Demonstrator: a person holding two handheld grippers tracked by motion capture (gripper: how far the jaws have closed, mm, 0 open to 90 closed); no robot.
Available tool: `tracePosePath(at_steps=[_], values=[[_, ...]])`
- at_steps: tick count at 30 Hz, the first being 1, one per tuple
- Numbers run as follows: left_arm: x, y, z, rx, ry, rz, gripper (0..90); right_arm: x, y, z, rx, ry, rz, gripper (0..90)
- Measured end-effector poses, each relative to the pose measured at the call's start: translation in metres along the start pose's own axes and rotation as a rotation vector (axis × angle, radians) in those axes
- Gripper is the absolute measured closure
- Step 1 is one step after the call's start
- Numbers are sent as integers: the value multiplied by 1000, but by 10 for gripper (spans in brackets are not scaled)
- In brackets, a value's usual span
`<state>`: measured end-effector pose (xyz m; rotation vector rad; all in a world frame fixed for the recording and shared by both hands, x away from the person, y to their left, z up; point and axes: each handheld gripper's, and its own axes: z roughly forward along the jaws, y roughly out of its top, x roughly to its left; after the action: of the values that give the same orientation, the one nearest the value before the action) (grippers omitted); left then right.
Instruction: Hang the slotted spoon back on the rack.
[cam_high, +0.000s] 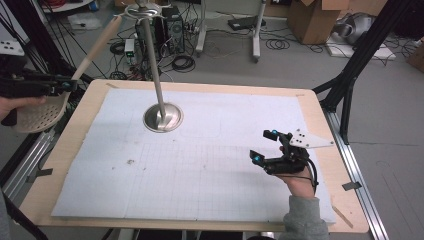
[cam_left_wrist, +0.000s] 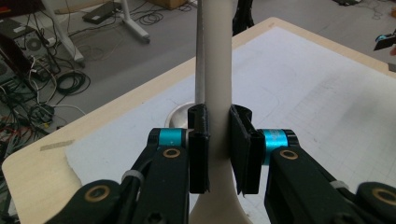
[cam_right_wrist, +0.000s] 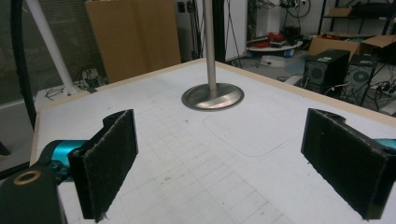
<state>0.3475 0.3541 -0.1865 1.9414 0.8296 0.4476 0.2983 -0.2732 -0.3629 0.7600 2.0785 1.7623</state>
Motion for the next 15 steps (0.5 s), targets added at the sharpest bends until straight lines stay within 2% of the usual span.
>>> tracePosePath(at_steps=[7,15], values=[[3,5,-5,-23,4,-10,779,-1,0,0,-2,0,-2,98],[9,6,-3,-35,11,-29,779,-1,0,-1,-2,-2,2,98]])
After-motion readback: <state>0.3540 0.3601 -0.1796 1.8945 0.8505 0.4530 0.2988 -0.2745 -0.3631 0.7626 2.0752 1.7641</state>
